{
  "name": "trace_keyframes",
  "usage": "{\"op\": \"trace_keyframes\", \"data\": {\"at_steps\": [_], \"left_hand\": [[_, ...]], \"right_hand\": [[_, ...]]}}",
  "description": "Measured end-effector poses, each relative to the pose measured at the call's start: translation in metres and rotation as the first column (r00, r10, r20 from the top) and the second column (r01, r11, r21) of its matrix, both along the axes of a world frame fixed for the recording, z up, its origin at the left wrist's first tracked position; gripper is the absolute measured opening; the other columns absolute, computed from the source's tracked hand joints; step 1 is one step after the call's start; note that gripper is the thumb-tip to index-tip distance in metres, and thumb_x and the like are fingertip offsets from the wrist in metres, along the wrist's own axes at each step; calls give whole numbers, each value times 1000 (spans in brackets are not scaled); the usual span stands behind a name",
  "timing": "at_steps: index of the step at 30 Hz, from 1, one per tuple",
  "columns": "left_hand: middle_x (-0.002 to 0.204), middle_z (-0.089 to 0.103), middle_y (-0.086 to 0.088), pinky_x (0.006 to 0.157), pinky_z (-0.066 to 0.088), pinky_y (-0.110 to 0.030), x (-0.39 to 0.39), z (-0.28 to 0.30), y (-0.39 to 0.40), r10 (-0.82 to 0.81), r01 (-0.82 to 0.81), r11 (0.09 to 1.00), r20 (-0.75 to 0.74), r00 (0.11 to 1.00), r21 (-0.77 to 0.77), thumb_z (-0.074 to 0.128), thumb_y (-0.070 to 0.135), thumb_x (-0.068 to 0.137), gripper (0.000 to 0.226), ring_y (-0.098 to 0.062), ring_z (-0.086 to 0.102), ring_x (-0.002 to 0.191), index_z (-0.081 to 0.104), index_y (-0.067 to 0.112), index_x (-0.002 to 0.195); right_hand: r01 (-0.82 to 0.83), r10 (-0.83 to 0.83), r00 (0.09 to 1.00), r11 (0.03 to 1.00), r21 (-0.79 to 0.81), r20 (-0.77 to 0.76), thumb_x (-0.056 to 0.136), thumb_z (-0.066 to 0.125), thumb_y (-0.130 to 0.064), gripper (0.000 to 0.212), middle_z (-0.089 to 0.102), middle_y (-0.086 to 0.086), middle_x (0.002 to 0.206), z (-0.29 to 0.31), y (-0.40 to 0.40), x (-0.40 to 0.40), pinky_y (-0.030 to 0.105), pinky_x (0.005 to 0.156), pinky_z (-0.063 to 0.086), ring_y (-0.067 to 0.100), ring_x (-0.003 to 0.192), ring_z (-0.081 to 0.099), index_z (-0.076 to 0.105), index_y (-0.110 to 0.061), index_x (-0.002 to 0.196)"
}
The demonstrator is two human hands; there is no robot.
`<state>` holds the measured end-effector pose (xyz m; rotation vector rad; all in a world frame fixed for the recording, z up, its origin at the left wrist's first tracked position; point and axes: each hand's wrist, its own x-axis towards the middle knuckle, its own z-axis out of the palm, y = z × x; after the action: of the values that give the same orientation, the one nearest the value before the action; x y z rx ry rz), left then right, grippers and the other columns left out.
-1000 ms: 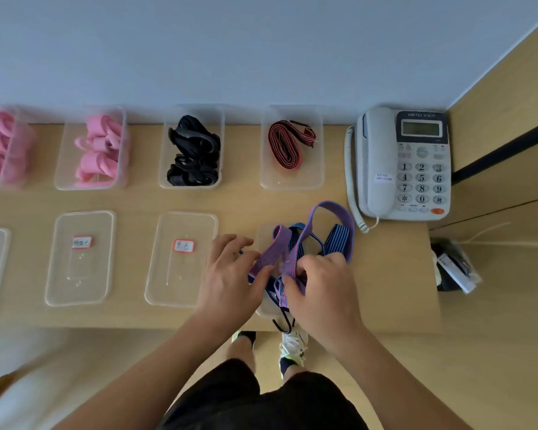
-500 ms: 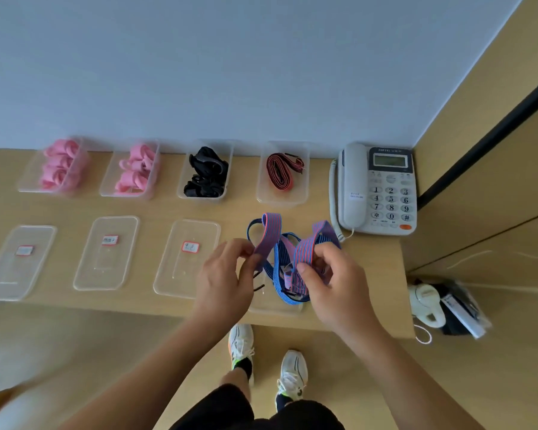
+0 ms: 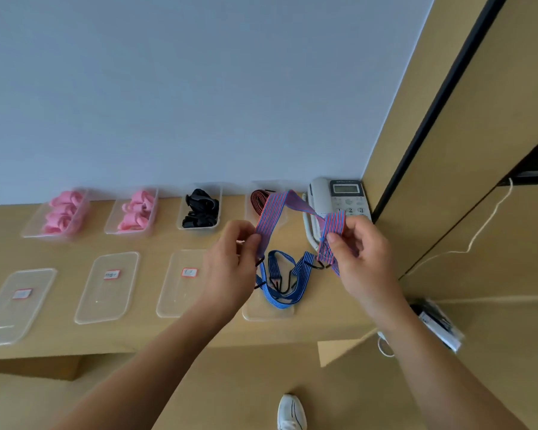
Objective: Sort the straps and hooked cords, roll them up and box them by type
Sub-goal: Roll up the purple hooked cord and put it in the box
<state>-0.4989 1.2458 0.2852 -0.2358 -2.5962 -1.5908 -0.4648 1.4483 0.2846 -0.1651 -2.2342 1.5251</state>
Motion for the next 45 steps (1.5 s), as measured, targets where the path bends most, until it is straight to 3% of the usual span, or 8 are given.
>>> {"op": "trace_keyframes", "data": {"at_steps": [5,14,19,21,23,28,39,45], "left_hand": [[79,67,13,62,51,-25,20,25,-9,-108,104,984,19,994,143,51,17,105,20,-10,63,69,54,33,93],[82,68,-18,50,48,-24,78,72,-60,-275,203,895,133,952,398,53,20,106,9,-17,63,56,59,18,102],[79,69,-23,60,56,-35,100,87,-91,-389,257,811,156,908,526,60,12,102,15,-24,66,60,60,10,117],[85,73,-27,66,60,-39,109,91,-98,-424,285,794,153,893,536,63,11,101,20,-30,69,64,60,7,120],[87,75,-26,73,61,-49,119,99,-102,-453,318,780,135,881,538,64,11,100,21,-40,70,70,60,6,120],[94,76,-24,72,64,-43,128,114,-109,-468,293,736,146,872,611,63,12,100,15,-38,75,80,64,1,110],[95,76,-23,79,63,-40,121,119,-110,-374,176,790,234,897,587,48,22,108,34,-31,72,78,71,-1,100],[74,74,1,75,56,-32,118,128,-105,-313,232,883,143,939,408,58,26,103,34,-14,64,70,80,20,78]], "right_hand": [[96,-95,993,995,6,-68,96,60,0,14,66,-7,85,35,-15,35,16,72,47,3,76,61,62,-13,97],[203,-202,979,975,-87,18,94,65,-13,10,68,3,75,73,-72,115,33,68,46,13,68,58,69,-18,86],[116,-245,909,926,360,338,90,68,-35,17,69,-6,69,65,-108,143,33,68,49,9,68,61,72,-19,83],[163,-268,935,906,390,232,88,71,-37,11,71,-14,80,71,-127,154,22,71,48,0,79,64,72,-25,87],[138,-148,988,976,166,51,89,73,-26,4,73,-16,81,84,-145,164,12,69,46,-4,79,64,71,-30,89],[11,1,989,997,82,-148,78,78,-29,23,71,-11,89,106,-166,168,26,67,55,12,78,67,71,-38,98],[-129,171,968,966,225,-182,77,82,-1,33,70,-17,92,112,-161,134,23,69,55,9,75,69,78,-23,100],[-213,216,970,976,40,-109,84,77,-1,31,76,-6,78,118,-145,124,21,69,53,6,71,69,75,-32,86]]}}
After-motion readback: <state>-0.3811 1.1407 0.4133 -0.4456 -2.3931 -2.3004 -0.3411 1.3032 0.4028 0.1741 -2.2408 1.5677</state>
